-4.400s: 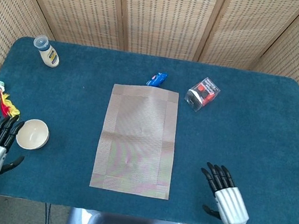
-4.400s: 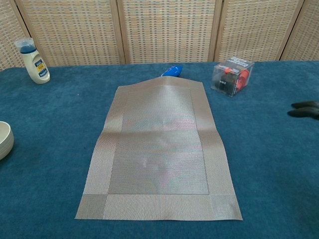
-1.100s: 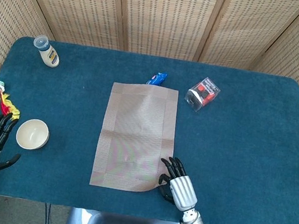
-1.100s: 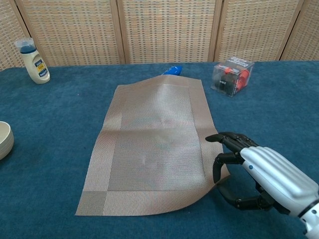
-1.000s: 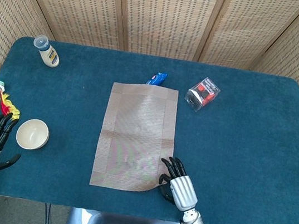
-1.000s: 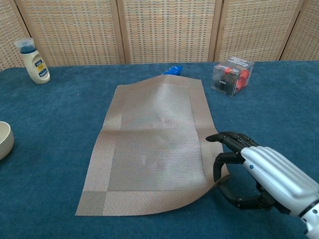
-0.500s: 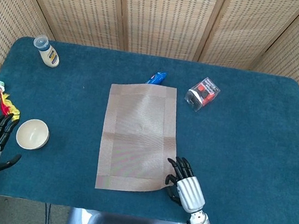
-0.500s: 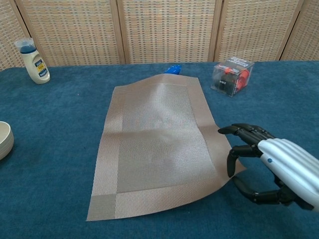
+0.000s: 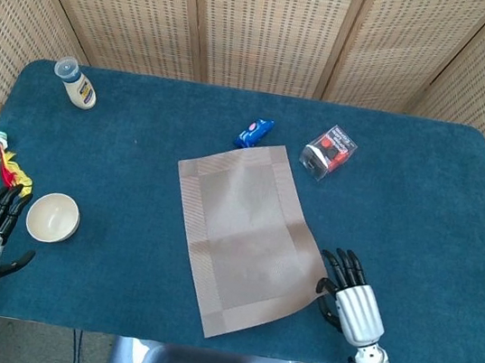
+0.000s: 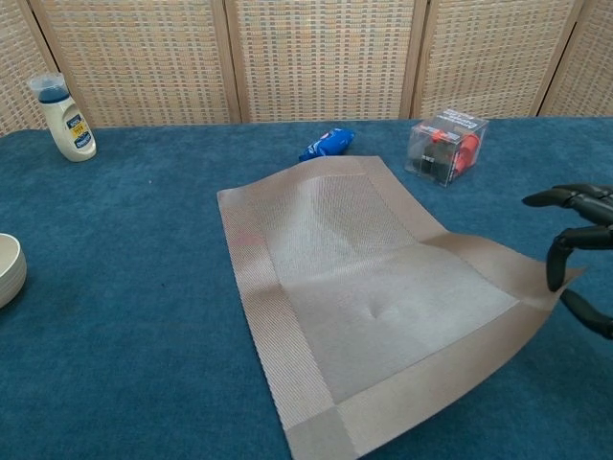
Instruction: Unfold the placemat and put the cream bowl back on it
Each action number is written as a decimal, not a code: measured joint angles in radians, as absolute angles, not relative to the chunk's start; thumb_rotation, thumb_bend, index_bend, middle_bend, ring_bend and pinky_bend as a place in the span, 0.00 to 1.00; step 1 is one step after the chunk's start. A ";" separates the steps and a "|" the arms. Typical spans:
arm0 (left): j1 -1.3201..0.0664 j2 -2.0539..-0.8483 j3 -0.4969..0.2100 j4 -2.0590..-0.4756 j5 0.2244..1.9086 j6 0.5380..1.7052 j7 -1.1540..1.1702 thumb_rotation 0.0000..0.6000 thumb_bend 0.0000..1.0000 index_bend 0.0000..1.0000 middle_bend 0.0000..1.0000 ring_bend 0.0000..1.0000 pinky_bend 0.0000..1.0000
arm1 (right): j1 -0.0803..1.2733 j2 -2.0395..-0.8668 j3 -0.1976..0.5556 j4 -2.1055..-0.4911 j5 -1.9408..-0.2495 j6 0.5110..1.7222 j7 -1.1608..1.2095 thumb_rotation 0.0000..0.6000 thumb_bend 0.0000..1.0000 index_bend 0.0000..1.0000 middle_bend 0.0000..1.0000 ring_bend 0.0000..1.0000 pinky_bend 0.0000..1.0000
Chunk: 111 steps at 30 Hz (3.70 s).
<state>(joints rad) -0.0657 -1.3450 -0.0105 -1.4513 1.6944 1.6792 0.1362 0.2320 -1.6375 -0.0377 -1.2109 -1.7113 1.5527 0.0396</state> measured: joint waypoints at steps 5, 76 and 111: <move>-0.066 -1.346 -0.013 -1.450 1.691 1.677 0.138 1.00 0.17 0.04 0.00 0.00 0.00 | 0.240 -1.590 0.018 -1.201 -1.645 1.530 0.070 1.00 0.62 0.60 0.19 0.00 0.06; -0.299 -1.379 -0.133 -1.553 1.578 1.339 0.391 1.00 0.07 0.07 0.00 0.00 0.00 | 0.133 -1.388 0.103 -1.377 -1.502 1.613 0.101 1.00 0.20 0.03 0.00 0.00 0.00; -0.846 -1.832 -0.281 -1.136 1.081 0.897 0.858 1.00 0.05 0.07 0.00 0.00 0.00 | 0.119 -1.347 0.141 -1.389 -1.489 1.590 0.222 1.00 0.20 0.04 0.00 0.00 0.00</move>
<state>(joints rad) -0.8464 -1.8319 -0.2811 -1.1364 1.0813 0.8974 0.8580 0.1193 -1.3469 0.1411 -1.3888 -1.4888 1.5901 0.2220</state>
